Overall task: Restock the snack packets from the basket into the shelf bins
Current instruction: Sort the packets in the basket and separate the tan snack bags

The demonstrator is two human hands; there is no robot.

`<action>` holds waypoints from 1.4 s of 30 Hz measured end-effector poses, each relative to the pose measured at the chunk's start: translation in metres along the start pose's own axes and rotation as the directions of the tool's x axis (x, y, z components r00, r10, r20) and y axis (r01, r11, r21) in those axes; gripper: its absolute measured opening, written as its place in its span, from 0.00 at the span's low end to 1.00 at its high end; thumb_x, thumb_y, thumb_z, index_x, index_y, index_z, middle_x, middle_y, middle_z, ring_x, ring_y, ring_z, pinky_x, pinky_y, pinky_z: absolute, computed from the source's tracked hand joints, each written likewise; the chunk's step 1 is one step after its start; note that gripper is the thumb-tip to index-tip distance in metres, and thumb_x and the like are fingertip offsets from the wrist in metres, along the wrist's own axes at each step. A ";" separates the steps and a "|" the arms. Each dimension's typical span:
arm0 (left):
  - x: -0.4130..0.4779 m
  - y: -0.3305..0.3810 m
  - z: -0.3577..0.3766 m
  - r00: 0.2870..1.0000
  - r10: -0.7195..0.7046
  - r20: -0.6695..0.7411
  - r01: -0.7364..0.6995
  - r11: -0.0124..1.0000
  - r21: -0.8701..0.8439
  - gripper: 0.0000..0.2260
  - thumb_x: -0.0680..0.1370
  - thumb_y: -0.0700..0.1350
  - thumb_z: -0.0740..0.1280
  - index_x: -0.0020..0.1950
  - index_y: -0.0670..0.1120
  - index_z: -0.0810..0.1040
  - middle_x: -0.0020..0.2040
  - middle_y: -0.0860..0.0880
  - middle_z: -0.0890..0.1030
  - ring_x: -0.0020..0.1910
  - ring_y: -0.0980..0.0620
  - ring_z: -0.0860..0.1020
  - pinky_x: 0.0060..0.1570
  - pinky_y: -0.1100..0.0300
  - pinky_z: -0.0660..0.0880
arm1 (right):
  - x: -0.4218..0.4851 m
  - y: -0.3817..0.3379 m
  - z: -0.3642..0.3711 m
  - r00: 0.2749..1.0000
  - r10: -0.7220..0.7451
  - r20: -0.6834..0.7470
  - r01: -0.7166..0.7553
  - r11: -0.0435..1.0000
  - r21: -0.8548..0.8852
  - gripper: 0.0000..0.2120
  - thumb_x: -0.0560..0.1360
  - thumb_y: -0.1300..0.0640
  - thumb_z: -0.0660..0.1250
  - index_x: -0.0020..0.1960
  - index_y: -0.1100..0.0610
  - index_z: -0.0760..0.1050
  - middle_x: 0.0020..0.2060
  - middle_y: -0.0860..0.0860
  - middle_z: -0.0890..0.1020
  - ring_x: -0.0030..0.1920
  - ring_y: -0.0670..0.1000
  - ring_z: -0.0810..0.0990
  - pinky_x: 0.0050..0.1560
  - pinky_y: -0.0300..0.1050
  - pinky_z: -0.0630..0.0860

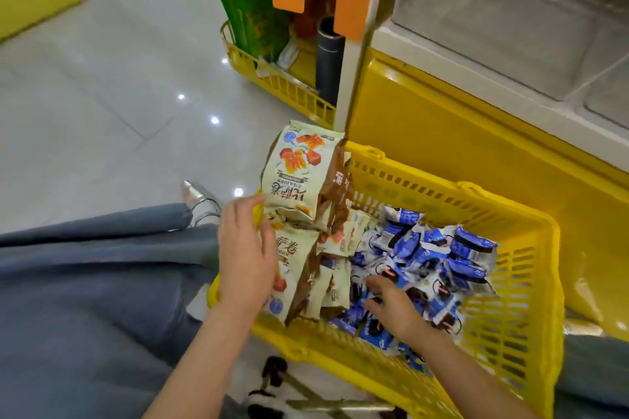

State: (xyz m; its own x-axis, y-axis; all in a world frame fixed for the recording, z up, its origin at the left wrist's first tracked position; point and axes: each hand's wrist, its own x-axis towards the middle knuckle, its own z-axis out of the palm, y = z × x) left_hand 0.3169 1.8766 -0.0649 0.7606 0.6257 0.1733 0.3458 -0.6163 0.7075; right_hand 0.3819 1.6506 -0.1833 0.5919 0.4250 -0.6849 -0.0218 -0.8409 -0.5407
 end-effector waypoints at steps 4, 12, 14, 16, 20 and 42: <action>0.001 -0.041 -0.001 0.945 -0.270 0.182 0.261 0.963 0.075 0.12 0.81 0.45 0.55 0.64 0.44 0.68 0.58 0.45 0.72 0.58 0.46 0.72 0.54 0.55 0.68 | 0.018 -0.003 0.011 0.996 0.080 -0.049 -0.079 0.997 0.011 0.28 0.78 0.62 0.63 0.74 0.61 0.55 0.72 0.57 0.65 0.68 0.56 0.69 0.67 0.48 0.69; 0.017 -0.056 0.008 0.921 -0.283 0.269 0.234 0.952 0.200 0.13 0.80 0.57 0.46 0.53 0.53 0.65 0.37 0.57 0.74 0.36 0.58 0.74 0.29 0.62 0.65 | 0.039 -0.011 0.028 0.954 0.148 -0.259 -0.107 0.980 0.167 0.23 0.77 0.58 0.64 0.69 0.62 0.61 0.57 0.57 0.78 0.53 0.55 0.79 0.45 0.45 0.75; 0.026 -0.055 0.010 0.915 -0.278 0.292 0.224 0.953 0.206 0.13 0.79 0.58 0.45 0.53 0.54 0.64 0.38 0.56 0.75 0.37 0.56 0.75 0.32 0.58 0.69 | 0.045 -0.014 0.024 0.953 0.131 -0.272 -0.121 0.991 0.053 0.07 0.77 0.55 0.65 0.51 0.57 0.72 0.41 0.54 0.80 0.43 0.56 0.79 0.35 0.43 0.69; 0.035 -0.055 0.012 0.912 -0.268 0.310 0.206 0.954 0.218 0.12 0.80 0.59 0.45 0.52 0.56 0.63 0.38 0.56 0.75 0.37 0.57 0.75 0.33 0.57 0.70 | 0.051 -0.016 0.019 0.951 0.105 -0.291 -0.110 0.994 0.002 0.16 0.76 0.54 0.67 0.33 0.55 0.65 0.27 0.52 0.71 0.30 0.53 0.72 0.31 0.44 0.62; 0.051 -0.058 0.017 0.925 -0.197 0.325 0.132 0.968 0.212 0.10 0.81 0.57 0.47 0.52 0.55 0.63 0.38 0.56 0.74 0.39 0.53 0.76 0.35 0.56 0.69 | 0.050 -0.026 0.002 0.951 0.043 -0.306 -0.070 0.994 -0.078 0.21 0.77 0.55 0.66 0.31 0.56 0.58 0.24 0.52 0.63 0.26 0.51 0.62 0.31 0.45 0.58; -0.031 0.028 0.030 0.835 -0.102 0.540 0.451 0.690 -0.567 0.08 0.78 0.43 0.65 0.55 0.51 0.75 0.48 0.56 0.81 0.48 0.65 0.78 0.45 0.74 0.72 | -0.042 -0.089 -0.047 0.953 -0.244 -0.177 0.301 0.800 0.518 0.11 0.80 0.57 0.58 0.46 0.62 0.75 0.38 0.52 0.81 0.40 0.47 0.82 0.44 0.39 0.79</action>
State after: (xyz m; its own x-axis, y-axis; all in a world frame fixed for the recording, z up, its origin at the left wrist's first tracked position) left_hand 0.3195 1.8256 -0.0708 0.8968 0.3274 -0.2976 0.2699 0.1282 0.9543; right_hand 0.3972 1.6918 -0.0836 0.7127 0.5507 -0.4345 -0.2568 -0.3715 -0.8922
